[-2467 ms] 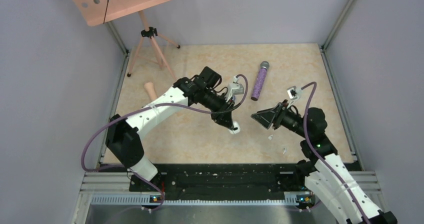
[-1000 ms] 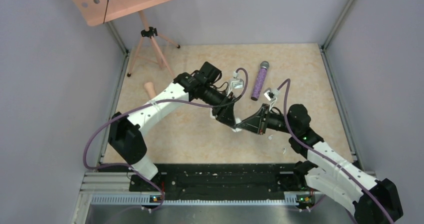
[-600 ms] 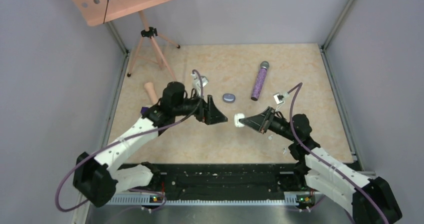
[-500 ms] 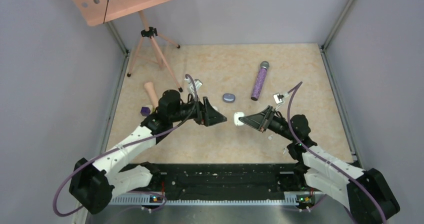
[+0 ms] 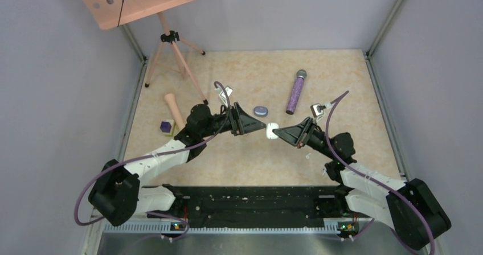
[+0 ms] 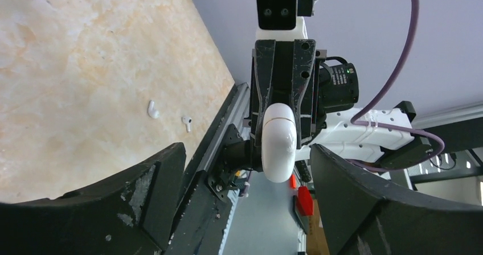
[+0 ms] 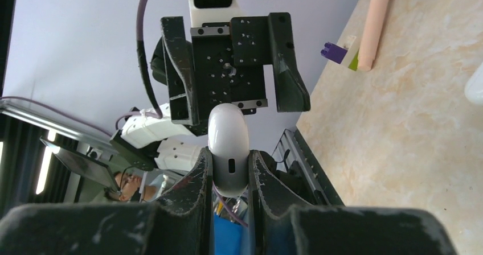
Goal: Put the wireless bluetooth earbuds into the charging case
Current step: Open the charging case.
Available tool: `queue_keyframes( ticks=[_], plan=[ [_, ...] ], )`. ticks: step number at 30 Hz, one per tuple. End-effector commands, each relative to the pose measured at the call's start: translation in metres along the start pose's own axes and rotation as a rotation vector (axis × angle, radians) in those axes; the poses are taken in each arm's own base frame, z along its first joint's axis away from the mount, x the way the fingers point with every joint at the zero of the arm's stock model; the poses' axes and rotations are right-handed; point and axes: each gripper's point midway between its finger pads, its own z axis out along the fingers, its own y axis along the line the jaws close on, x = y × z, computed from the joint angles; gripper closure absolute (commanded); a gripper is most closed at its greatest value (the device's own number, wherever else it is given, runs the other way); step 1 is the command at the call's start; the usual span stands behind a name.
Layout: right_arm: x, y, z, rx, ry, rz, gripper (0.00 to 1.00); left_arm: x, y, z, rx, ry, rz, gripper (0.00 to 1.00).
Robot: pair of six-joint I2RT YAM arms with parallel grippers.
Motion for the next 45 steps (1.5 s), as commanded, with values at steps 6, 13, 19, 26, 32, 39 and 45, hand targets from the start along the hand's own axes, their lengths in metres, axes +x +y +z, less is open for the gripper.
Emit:
queue_keyframes(
  ticks=[6, 13, 19, 26, 32, 39, 45],
  plan=[
    [-0.008, 0.026, 0.001, -0.092, -0.025, -0.045, 1.0, 0.008, -0.045, 0.013, 0.199, 0.051, 0.041, 0.25],
    [-0.007, 0.023, 0.002, -0.088, -0.017, -0.039, 1.0, 0.013, -0.056, 0.016, 0.242, 0.074, 0.04, 0.37],
    [-0.008, 0.026, 0.004, -0.1, -0.012, -0.041, 1.0, 0.012, -0.056, 0.02, 0.244, 0.085, 0.032, 0.4],
    [-0.007, 0.024, 0.002, -0.093, -0.014, -0.037, 1.0, 0.012, -0.058, 0.022, 0.252, 0.089, 0.029, 0.62],
    [-0.007, 0.019, 0.002, -0.077, -0.016, -0.026, 1.0, 0.011, -0.062, 0.02, 0.262, 0.086, 0.027, 0.92],
    [-0.011, 0.008, -0.004, -0.068, -0.042, 0.035, 1.0, 0.006, -0.082, 0.009, 0.349, 0.069, 0.018, 1.0],
    [-0.012, 0.014, -0.007, -0.141, -0.045, 0.077, 1.0, 0.003, -0.095, 0.003, 0.413, 0.059, 0.009, 1.0]
  ],
)
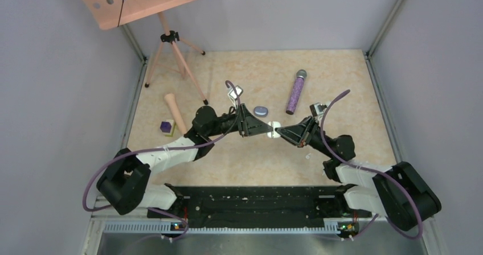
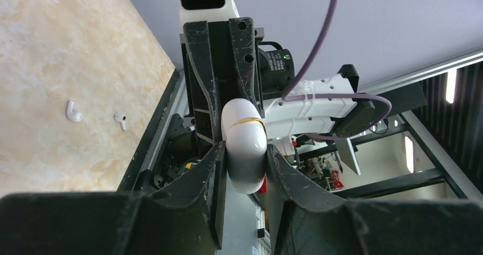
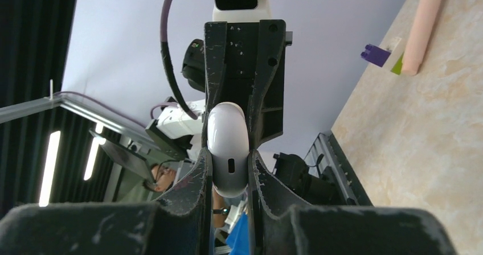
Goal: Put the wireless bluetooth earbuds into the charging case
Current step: Open the charging case.
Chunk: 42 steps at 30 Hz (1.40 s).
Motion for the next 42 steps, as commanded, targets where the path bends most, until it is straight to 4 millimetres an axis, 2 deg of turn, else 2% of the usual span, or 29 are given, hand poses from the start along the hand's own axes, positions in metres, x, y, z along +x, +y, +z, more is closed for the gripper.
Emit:
queue_keyframes(
  ticks=[1, 7, 8, 10, 11, 13, 16, 25, 32, 35, 36, 39, 42],
  plan=[
    [-0.007, 0.001, -0.006, -0.046, -0.036, 0.022, 1.0, -0.009, -0.059, -0.007, 0.217, -0.016, 0.109, 1.0],
    [-0.004, -0.01, -0.003, -0.035, -0.012, 0.051, 1.0, -0.007, -0.071, -0.009, 0.285, -0.007, 0.103, 1.0],
    [-0.003, -0.013, -0.003, -0.029, -0.002, 0.046, 0.97, -0.007, -0.073, -0.01, 0.294, -0.004, 0.103, 1.0],
    [0.0, -0.02, -0.002, -0.008, 0.017, 0.043, 0.79, -0.006, -0.074, -0.01, 0.301, -0.001, 0.1, 1.0],
    [-0.001, -0.024, -0.002, 0.004, 0.015, 0.044, 0.73, -0.006, -0.075, -0.01, 0.3, 0.0, 0.098, 1.0],
    [0.0, -0.032, -0.002, 0.028, 0.012, 0.046, 0.68, -0.007, -0.075, -0.011, 0.292, -0.002, 0.1, 1.0],
    [-0.001, -0.037, -0.004, 0.045, 0.001, 0.044, 0.62, -0.008, -0.07, -0.01, 0.253, -0.007, 0.105, 1.0],
    [-0.001, -0.045, -0.005, 0.1, -0.004, 0.01, 0.54, -0.009, -0.057, -0.012, 0.176, -0.02, 0.117, 1.0],
    [-0.009, -0.051, -0.009, 0.229, -0.026, -0.079, 0.47, -0.012, -0.031, -0.013, 0.063, -0.016, 0.079, 1.0],
    [-0.02, -0.064, -0.021, 0.375, -0.074, -0.149, 0.44, -0.013, -0.013, -0.015, -0.028, -0.018, 0.053, 1.0],
    [-0.03, -0.067, -0.026, 0.441, -0.116, -0.193, 0.43, -0.012, -0.004, -0.016, -0.072, -0.013, 0.038, 1.0],
    [-0.047, -0.087, -0.059, 0.711, -0.193, -0.269, 0.42, -0.01, 0.012, -0.021, -0.166, -0.011, 0.02, 1.0],
    [-0.057, -0.109, -0.114, 1.077, -0.265, -0.244, 0.41, -0.006, 0.034, -0.025, -0.294, 0.018, -0.003, 1.0]
  ],
)
